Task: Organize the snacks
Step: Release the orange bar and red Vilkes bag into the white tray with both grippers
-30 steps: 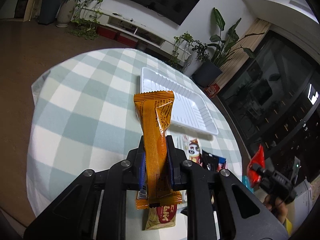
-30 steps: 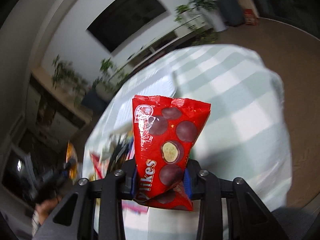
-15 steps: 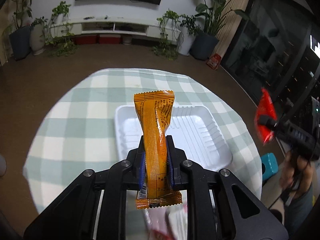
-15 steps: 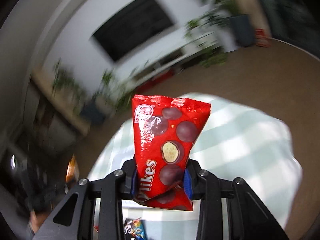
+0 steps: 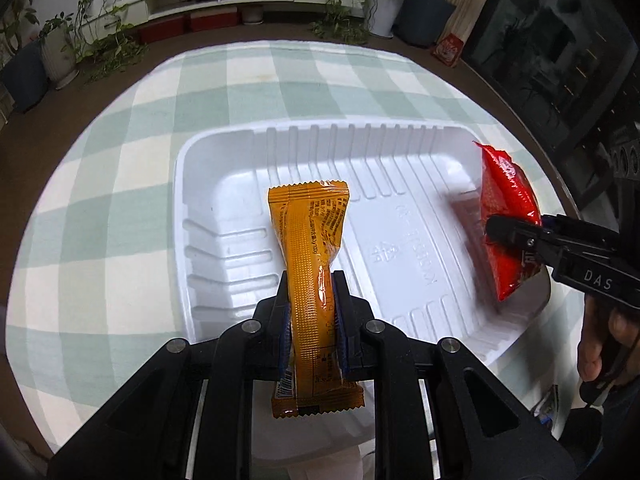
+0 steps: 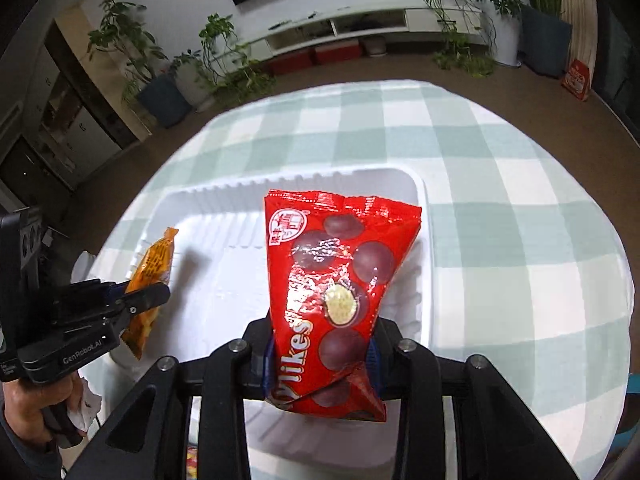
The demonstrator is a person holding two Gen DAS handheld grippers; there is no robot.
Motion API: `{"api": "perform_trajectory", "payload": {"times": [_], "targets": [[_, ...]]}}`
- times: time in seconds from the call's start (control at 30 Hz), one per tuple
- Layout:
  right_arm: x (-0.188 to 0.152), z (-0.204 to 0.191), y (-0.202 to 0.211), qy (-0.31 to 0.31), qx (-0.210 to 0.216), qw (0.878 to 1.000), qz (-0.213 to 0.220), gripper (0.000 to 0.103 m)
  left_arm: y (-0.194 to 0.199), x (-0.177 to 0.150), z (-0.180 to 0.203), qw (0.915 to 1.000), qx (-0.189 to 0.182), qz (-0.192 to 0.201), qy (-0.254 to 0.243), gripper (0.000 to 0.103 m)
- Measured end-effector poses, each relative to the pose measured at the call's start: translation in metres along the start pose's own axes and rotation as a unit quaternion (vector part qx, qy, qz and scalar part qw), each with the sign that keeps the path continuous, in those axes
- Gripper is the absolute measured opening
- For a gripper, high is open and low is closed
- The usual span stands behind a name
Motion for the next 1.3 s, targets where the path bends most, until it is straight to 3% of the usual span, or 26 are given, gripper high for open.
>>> {"api": "perform_trajectory", "payload": {"times": [0.3,0.4,0.47,0.5,0.53,0.6,0.73,0.8,0.93,1.0,1.13,1.17,1.3], "targets": [[-0.011,0.0,-0.014,0.013,-0.026,0.999,-0.013,0.038,-0.01,-0.007,0.008,0.9995,0.024,-0.008,-0.02,0.017],[-0.012,-0.001,-0.014,0.018,-0.029,0.999,-0.011,0.045,-0.009,-0.008,0.01,0.9992,0.032,-0.001,-0.024,0.021],[-0.013,-0.003,-0.013,0.024,-0.033,0.999,-0.01,0.05,-0.007,-0.008,0.011,0.999,0.039,0.005,-0.024,0.034],[-0.013,-0.004,-0.012,0.025,-0.035,0.999,-0.011,0.052,-0.004,-0.008,0.011,0.9989,0.042,0.009,-0.022,0.052],[-0.013,-0.004,-0.012,0.026,-0.035,0.999,-0.01,0.057,-0.001,-0.007,0.01,0.9988,0.041,0.017,-0.018,0.06],[-0.012,-0.005,-0.009,0.025,-0.031,0.999,-0.006,0.062,0.007,-0.005,0.009,0.999,0.034,0.027,-0.01,0.06],[-0.008,-0.006,0.004,0.023,-0.031,0.999,0.005,0.076,0.033,-0.001,0.006,0.9981,0.034,0.052,-0.004,0.071],[-0.005,-0.004,0.016,0.018,-0.028,0.999,0.019,0.076,0.054,-0.002,0.005,0.9972,0.025,0.07,0.001,0.073],[-0.004,0.008,0.062,-0.007,-0.009,0.998,0.068,0.078,0.116,-0.019,-0.003,0.9907,0.003,0.134,0.021,0.093],[-0.01,0.019,0.095,-0.034,0.017,0.994,0.104,0.084,0.147,-0.037,-0.007,0.9853,-0.022,0.165,0.038,0.103],[-0.05,0.042,0.154,-0.113,0.1,0.974,0.168,0.103,0.195,-0.097,0.0,0.974,-0.05,0.217,0.041,0.103],[-0.065,0.046,0.164,-0.134,0.125,0.967,0.178,0.103,0.2,-0.112,0.004,0.9732,-0.049,0.221,0.037,0.103],[-0.129,0.042,0.174,-0.184,0.197,0.949,0.163,0.103,0.201,-0.179,0.016,0.9818,-0.015,0.176,0.069,0.103]]}}
Point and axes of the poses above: each gripper's, at about its wrist camera, not at the fingertips, and y roughly against the way its jaws point, z to its right, x to its top, the point moved 2 cm from there along -y, roughly the way its jaws point, and after that the axes turned 2 degrees about -y, right-handed, at the moved point
